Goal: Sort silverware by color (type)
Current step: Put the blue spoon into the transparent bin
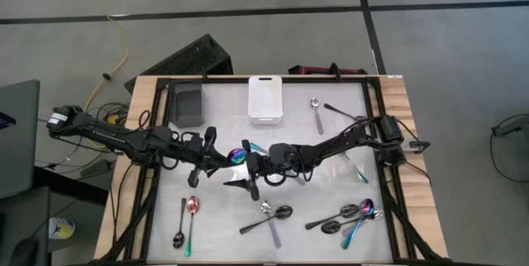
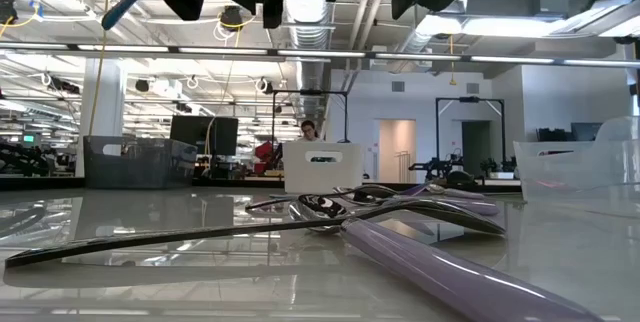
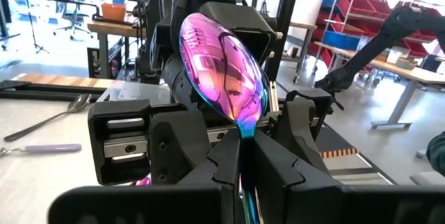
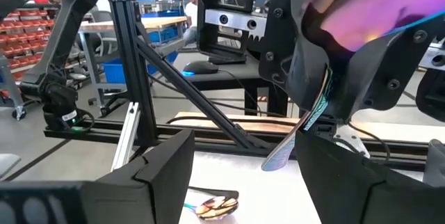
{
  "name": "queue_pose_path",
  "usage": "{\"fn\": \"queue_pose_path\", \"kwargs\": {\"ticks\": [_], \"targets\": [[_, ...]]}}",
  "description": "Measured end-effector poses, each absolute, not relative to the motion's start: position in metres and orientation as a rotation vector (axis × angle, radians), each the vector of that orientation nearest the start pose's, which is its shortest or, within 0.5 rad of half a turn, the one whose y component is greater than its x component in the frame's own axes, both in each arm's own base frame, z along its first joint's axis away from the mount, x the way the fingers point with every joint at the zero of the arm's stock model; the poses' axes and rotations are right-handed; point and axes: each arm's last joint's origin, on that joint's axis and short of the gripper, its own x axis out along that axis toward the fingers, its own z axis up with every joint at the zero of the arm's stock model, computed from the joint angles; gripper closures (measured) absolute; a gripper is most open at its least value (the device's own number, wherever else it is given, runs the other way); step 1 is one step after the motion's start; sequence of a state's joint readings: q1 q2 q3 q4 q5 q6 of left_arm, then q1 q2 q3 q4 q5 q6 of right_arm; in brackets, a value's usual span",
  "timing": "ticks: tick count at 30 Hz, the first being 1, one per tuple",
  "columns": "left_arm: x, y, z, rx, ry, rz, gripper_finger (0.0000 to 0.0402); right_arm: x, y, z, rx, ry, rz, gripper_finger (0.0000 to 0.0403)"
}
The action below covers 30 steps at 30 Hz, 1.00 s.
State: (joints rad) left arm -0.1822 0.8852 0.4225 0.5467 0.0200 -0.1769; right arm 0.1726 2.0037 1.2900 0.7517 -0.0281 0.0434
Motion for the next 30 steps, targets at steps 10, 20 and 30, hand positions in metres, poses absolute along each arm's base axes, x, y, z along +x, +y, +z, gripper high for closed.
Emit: {"fn": "queue_pose_path", "kwargs": {"ticks": [10,20,30], "targets": [[0.1917,-0.0359,0.2634,-0.149,-0.103,-0.209,0.0389,0.4449,0.0784,0.2339,0.027,-0.058,0.201,0.0127],[0.1908,-0.0356,0.2686,-0.130,-0.164,-0.211,0.0389,0.4446,0.0776,0.2390,0.016,-0.102,0.174,0.0127],[0.1907,-0.0354,0.2697,-0.117,-0.178,-0.202,0.0389,0.4459,0.0708,0.2376,0.016,-0.087,0.102,0.0133]]}}
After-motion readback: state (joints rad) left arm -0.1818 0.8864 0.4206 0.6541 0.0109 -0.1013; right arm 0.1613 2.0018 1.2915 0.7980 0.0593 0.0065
